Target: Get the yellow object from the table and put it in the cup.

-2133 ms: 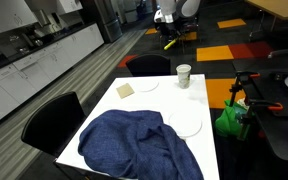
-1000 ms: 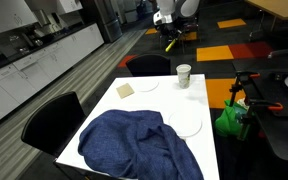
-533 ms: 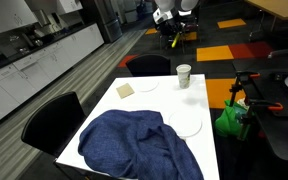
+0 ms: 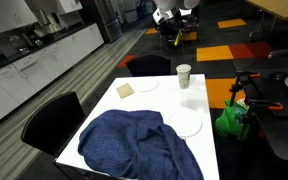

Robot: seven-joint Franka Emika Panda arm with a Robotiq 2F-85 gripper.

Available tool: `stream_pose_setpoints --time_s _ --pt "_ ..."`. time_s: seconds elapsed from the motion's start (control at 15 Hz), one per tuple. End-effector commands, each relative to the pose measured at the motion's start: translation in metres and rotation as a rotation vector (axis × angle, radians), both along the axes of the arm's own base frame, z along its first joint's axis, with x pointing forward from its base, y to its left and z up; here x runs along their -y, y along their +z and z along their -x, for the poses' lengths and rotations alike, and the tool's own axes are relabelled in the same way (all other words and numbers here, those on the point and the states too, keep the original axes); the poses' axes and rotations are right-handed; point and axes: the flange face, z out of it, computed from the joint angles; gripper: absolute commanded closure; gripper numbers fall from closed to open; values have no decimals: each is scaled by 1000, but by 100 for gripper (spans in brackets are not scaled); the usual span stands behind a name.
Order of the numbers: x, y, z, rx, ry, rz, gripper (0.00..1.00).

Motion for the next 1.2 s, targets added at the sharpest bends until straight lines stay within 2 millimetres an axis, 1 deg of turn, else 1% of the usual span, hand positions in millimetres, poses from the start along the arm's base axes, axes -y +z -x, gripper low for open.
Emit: stream_pose_setpoints --time_s 0.0,0.27,0.6,0.73,0.93,1.13 --pt "-22 -11 2 -47 25 12 95" --pt "-42 -27 5 -133 35 22 95" --pt "-58 -41 9 -226 27 52 95" --pt "-64 -49 10 -256 29 52 95" --pt "-69 -66 11 -300 26 53 95" --pt "-71 -86 13 -338 19 61 95"
